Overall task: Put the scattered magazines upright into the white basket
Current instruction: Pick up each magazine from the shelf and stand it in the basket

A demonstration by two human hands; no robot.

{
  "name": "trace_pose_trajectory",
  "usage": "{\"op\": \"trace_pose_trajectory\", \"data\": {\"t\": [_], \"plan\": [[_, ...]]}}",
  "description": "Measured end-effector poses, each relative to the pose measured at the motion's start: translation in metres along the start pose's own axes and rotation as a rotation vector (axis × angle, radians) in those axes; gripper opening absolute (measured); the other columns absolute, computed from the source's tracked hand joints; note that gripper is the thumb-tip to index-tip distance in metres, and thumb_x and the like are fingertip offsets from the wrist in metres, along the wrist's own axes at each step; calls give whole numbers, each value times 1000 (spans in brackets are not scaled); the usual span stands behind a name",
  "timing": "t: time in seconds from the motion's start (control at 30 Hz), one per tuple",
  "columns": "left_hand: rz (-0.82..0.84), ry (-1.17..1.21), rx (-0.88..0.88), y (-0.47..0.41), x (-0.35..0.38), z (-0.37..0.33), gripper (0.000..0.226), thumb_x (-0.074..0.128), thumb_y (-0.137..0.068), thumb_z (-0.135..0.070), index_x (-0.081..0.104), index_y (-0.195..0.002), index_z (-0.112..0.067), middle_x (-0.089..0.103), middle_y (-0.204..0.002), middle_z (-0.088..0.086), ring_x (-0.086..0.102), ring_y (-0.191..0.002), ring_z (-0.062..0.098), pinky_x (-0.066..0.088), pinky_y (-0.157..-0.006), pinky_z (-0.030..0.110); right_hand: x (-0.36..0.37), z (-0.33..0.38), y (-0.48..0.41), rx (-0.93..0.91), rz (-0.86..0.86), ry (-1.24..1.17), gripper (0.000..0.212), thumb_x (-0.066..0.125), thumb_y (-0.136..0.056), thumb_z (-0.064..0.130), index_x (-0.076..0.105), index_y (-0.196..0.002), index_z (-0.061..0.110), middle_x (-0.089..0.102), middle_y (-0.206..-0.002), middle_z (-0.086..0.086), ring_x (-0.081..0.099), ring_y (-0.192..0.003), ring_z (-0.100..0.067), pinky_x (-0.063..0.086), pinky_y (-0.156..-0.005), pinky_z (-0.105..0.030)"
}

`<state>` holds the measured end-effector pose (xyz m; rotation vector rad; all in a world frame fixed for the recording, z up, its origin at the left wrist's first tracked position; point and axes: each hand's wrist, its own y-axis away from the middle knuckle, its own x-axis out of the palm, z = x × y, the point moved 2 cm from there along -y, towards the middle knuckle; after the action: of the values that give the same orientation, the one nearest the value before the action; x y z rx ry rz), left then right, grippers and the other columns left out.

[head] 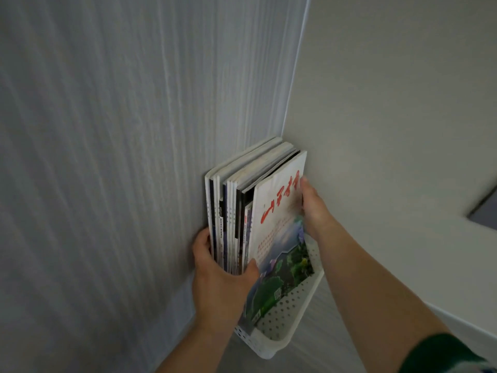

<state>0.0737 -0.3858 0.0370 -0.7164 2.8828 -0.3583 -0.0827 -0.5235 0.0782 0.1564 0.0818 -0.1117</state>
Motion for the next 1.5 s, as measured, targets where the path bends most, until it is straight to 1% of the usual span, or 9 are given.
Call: {"op": "trace_pose_trajectory", "data": {"t": [0.13, 0.3, 0.57, 0.67, 0.77, 0.97, 1.2, 1.33, 1.5], "plan": [[-18, 12, 19, -1, 1, 1, 79, 78, -53, -14, 27, -101, -50, 44, -93, -36, 49, -83, -22, 42, -70, 7, 11, 1, -20, 2, -28, -128, 55, 32, -83, 63, 67, -66, 25, 68, -78, 4, 62, -79, -14, 46, -74, -32], [-6, 26, 24, 7, -8, 0, 79, 78, -52, -13, 32, -95, -61, 49, -90, -40, 48, -87, -27, 42, -66, -6, 11, -2, -17, -3, 25, -117, 54, 31, -80, 67, 63, -88, 23, 61, -121, -8, 56, -111, -24, 38, -105, -44], [-31, -1, 39, 39, -50, -8, 82, 79, -54, -8, 32, -95, -61, 46, -90, -53, 47, -88, -27, 45, -72, 6, 30, -4, 39, 11, 140, -162, 47, 30, -84, 63, 62, -81, 28, 58, -126, -6, 54, -107, -20, 36, -106, -44], [-33, 21, -1, 49, -63, -11, 79, 79, -57, -6, 30, -100, -51, 43, -94, -41, 44, -88, -30, 42, -80, 18, 31, -12, 70, -11, 149, -63, 41, 29, -86, 59, 58, -97, 32, 52, -132, -4, 52, -109, -18, 35, -104, -44], [-19, 27, -23, 51, -66, -17, 82, 78, -60, -5, 25, -108, -45, 38, -95, -38, 45, -86, -24, 38, -82, 15, 13, -43, 95, -36, -147, 195, 52, 42, -88, 45, 30, -135, 25, 33, -146, -7, 39, -128, -27, 33, -107, -47], [91, 19, 9, 57, -74, -24, 77, 76, -63, -11, 30, -108, -53, 45, -107, -33, 45, -104, -14, 41, -86, 16, -12, -79, 128, 0, -230, 324, 70, 57, -84, 10, 16, -142, 11, 24, -149, -12, 28, -134, -30, 28, -108, -38], [-170, -10, -411, 94, -106, 19, 38, 63, -80, -18, 49, -113, -7, 54, -109, 15, 52, -99, 30, 39, -84, 32, -26, -71, 114, 7, -105, 572, 65, 55, -86, 27, 23, -140, 8, 30, -148, -14, 31, -134, -31, 26, -110, -38], [233, 105, -742, 93, -105, 30, 23, 50, -86, -37, 56, -84, -15, 64, -86, 6, 62, -80, 20, 48, -66, 30, -16, -57, 93, 37, 44, 700, 65, 51, -85, 42, 27, -138, 13, 37, -144, -13, 37, -130, -32, 32, -109, -43], [357, 191, -767, 79, -96, 33, 21, 57, -81, -37, 58, -82, -16, 70, -76, 6, 69, -67, 15, 53, -63, 29, -1, -46, 75, 5, 238, 681, 55, 53, -86, 36, 35, -134, 14, 42, -141, -10, 41, -128, -28, 34, -103, -38]]}}
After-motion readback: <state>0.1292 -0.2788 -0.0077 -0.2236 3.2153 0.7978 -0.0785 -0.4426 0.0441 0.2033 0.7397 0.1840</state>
